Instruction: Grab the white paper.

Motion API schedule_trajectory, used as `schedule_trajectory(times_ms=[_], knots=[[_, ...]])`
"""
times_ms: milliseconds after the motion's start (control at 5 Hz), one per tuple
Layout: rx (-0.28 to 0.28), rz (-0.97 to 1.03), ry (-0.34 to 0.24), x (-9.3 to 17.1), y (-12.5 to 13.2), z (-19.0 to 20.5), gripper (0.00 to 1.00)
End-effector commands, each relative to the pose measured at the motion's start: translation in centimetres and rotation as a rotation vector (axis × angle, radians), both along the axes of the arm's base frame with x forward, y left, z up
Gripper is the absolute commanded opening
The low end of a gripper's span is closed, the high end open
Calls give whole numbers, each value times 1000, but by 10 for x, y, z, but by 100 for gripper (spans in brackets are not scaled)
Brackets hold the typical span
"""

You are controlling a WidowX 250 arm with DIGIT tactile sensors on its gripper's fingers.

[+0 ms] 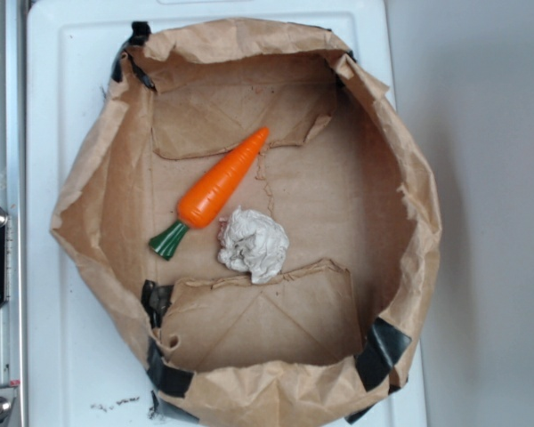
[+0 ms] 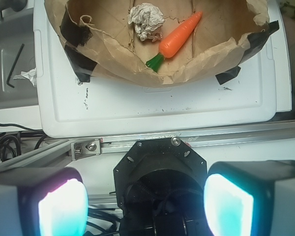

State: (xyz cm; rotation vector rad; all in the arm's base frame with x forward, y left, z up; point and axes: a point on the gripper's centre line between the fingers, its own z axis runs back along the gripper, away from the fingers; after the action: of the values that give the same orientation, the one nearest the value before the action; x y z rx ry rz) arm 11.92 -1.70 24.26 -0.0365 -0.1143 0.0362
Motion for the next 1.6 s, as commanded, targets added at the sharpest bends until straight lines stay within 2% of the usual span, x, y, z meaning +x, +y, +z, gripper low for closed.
schedule_trajectory(times_ms=[0,200,400,600,800,1000,1200,1400], knots=[[0,0,0,0,0,0,100],[4,178,70,46,-4,-9,100],[14,73,35,92,-20,-16,100],[9,-157,-55,115,-30,-21,100],[-41,-378,-106,132,-32,-33,100],[-58,-457,-167,158,-27,-37,100],[-57,-407,-145,180,-15,-62,100],[-35,-350,-130,185,11,-90,100]])
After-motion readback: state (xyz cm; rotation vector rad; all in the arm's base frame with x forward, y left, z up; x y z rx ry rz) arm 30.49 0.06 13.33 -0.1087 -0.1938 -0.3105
